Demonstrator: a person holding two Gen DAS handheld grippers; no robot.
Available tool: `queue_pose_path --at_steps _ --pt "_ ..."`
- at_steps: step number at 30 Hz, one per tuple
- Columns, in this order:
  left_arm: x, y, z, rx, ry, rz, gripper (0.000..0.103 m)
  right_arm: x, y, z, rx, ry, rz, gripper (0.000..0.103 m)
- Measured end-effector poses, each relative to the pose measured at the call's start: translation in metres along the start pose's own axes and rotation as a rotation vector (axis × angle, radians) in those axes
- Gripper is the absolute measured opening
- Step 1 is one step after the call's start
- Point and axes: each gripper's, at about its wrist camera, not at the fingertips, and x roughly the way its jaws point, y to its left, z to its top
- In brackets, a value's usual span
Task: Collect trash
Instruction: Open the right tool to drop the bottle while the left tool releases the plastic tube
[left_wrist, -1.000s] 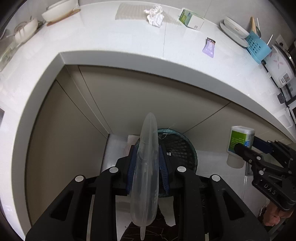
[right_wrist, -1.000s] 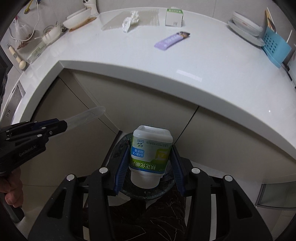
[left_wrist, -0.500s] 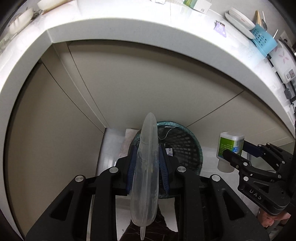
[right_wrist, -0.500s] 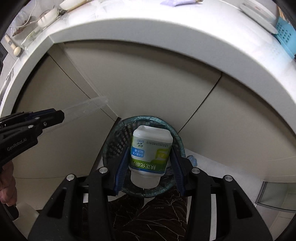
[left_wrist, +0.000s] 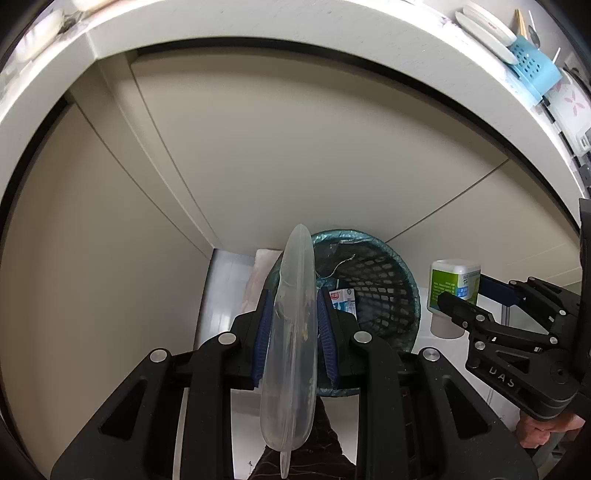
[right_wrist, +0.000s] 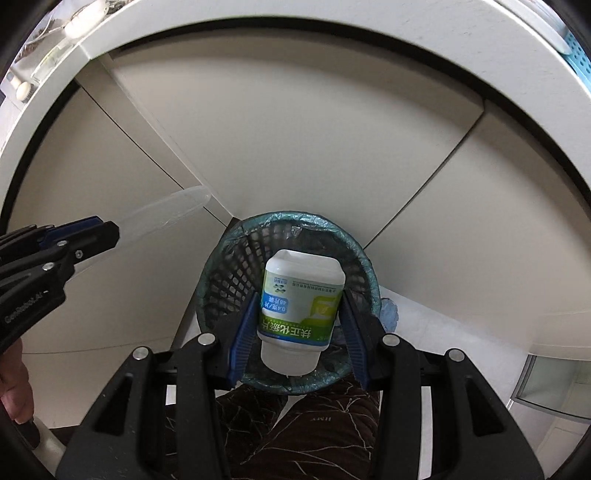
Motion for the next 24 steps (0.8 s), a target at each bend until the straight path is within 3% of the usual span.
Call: queue_pose_path --at_steps 5,12,15,24 --pt "0.002 0.001 -0.003 -0.007 0.009 0.008 0.024 0.002 0.005 0.007 -0.002 -0.006 -0.006 0.044" --pt "0.014 -0.001 -0.001 -0.009 0.019 0.006 0.024 -0.007 -0.005 0.001 0.044 -0.05 -0.017 0.079" --pt "0.021 -0.005 -0.001 -0.001 0.028 0.001 0.024 -0.015 -0.014 -0.006 0.08 -0.069 -0.028 0.088" --pt "0.051 -0.032 -0.002 0.065 0.065 -0.026 0.024 -0.039 -0.052 -0.017 0.17 -0.123 -0.073 0.095"
